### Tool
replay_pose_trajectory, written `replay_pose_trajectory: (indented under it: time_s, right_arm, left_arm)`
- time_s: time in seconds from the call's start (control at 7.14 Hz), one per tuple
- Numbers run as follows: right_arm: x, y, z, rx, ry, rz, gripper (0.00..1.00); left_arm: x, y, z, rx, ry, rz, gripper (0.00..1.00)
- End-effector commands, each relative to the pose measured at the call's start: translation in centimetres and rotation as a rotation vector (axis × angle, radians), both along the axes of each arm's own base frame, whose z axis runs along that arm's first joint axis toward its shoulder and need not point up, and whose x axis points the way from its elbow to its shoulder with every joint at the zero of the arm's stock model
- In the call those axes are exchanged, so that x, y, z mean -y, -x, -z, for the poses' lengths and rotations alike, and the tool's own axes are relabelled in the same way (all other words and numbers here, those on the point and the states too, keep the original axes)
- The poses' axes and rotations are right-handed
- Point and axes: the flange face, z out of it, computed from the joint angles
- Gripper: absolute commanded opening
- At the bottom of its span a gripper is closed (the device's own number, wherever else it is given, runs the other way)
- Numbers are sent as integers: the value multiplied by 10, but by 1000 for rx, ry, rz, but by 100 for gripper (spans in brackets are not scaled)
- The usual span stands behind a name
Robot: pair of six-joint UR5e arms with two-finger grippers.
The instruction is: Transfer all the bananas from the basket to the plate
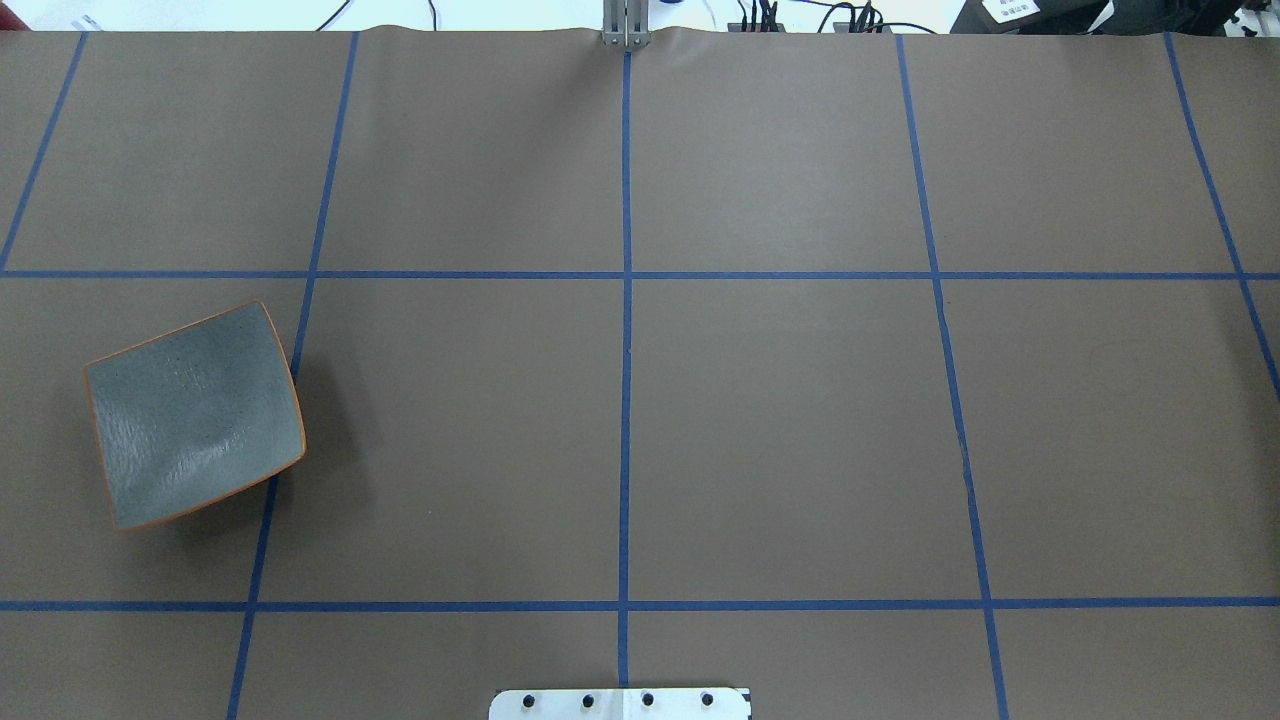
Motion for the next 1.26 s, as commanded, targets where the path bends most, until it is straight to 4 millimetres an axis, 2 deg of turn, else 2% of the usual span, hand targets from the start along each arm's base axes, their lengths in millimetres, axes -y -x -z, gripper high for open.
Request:
replay_pose_trajectory:
  time_s: [0.0,0.42,0.56,0.7,0.84,0.98,1.12]
  right_arm:
    - [-7,0,-20,-2,25,6,100]
    - [-18,2,-40,3,61,13,97]
    - [-20,2,-41,3,64,15,86]
    - [-21,2,-42,5,65,15,68]
    - [-20,2,-41,5,64,14,46]
    - [-20,2,-41,6,64,14,14]
    - [-19,2,-41,7,61,10,0]
  left_arm:
    - [1,-1,2,0,-6,-1,100]
    - [2,-2,4,-3,-25,-3,100]
    - [3,-2,5,-2,-37,-3,100]
    - [3,-2,6,-4,-40,-4,100]
    - [2,-2,5,-4,-38,-4,100]
    - [2,-2,5,-4,-38,-4,100]
    - [2,-2,5,-4,-38,-4,100]
